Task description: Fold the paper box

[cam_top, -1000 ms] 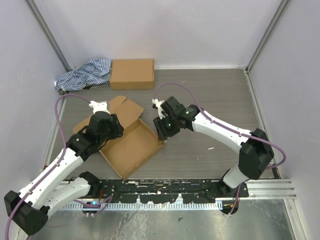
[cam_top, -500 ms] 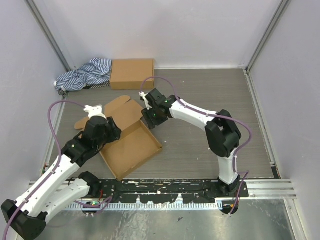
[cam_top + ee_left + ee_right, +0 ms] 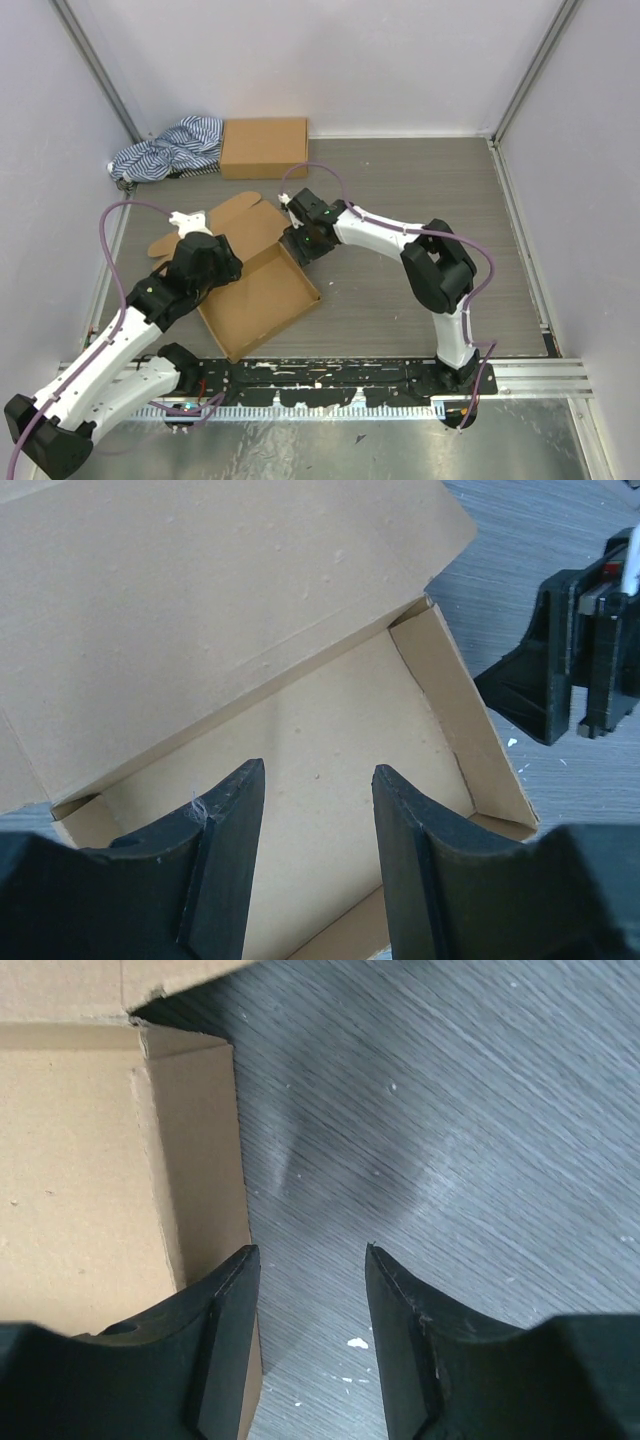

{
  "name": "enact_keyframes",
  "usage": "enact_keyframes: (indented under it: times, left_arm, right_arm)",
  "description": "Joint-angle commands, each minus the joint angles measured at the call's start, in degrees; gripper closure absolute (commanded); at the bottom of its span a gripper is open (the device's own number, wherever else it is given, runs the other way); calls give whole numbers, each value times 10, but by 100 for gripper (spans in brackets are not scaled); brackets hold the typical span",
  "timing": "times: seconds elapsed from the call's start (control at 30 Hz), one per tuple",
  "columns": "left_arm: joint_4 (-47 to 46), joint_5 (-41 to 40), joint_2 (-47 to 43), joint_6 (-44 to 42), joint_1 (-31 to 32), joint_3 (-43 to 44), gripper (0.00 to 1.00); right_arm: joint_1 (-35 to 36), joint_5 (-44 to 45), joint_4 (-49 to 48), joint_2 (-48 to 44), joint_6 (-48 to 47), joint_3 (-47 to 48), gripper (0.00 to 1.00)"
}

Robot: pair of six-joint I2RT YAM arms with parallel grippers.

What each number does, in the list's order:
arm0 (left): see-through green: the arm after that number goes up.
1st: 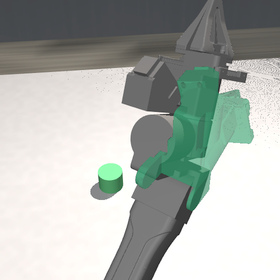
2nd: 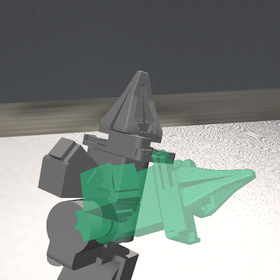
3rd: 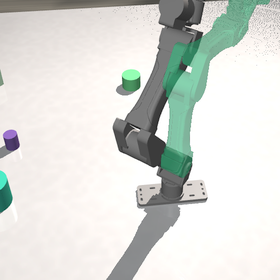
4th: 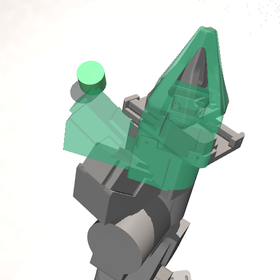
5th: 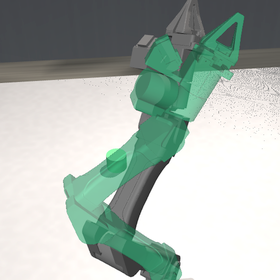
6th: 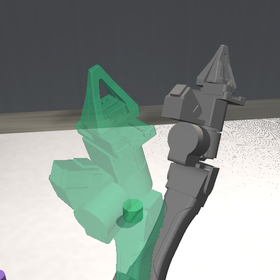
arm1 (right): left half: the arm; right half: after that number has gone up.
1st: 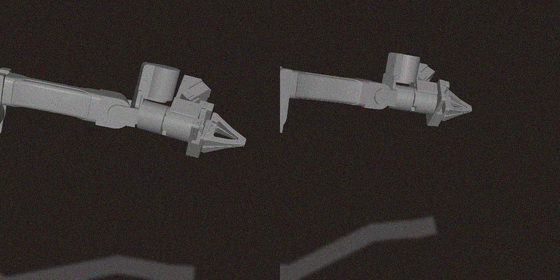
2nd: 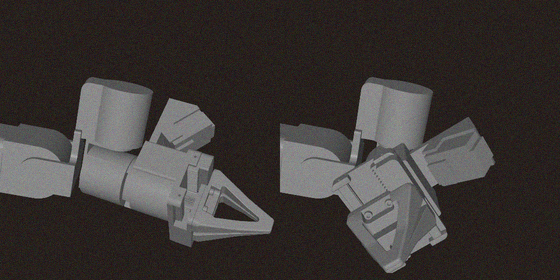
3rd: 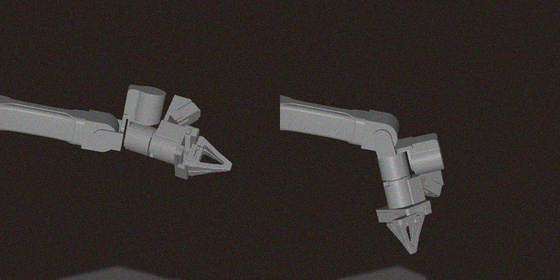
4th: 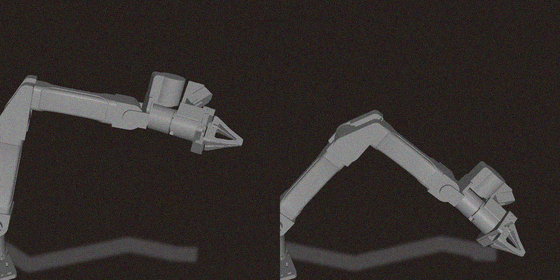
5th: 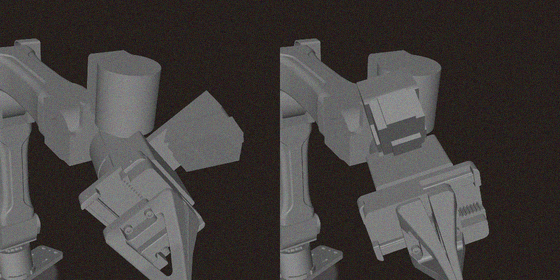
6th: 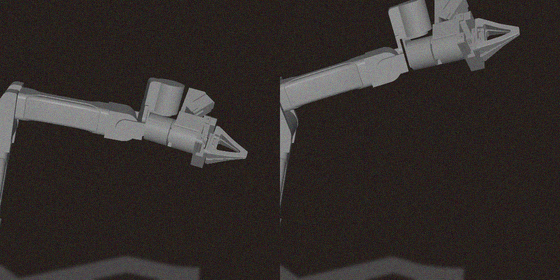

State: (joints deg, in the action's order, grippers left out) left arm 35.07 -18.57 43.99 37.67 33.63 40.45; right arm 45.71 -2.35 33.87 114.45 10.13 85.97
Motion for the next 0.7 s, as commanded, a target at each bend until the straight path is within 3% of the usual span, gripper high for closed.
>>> enact_keyframes:
  times: [0.0,0.27,0.67]
  left_arm:
    - [-6,-5,11,0,-1,1,46]
    - [-16,-1,18,3,-1,0,46]
    - [-3,-11,11,4,-1,2,46]
  right_arm:
    - [3,30,-18,-78,20,-7,48]
    - [11,-23,-28,-118,24,-17,49]
    - [35,-25,-33,-36,41,3,52]
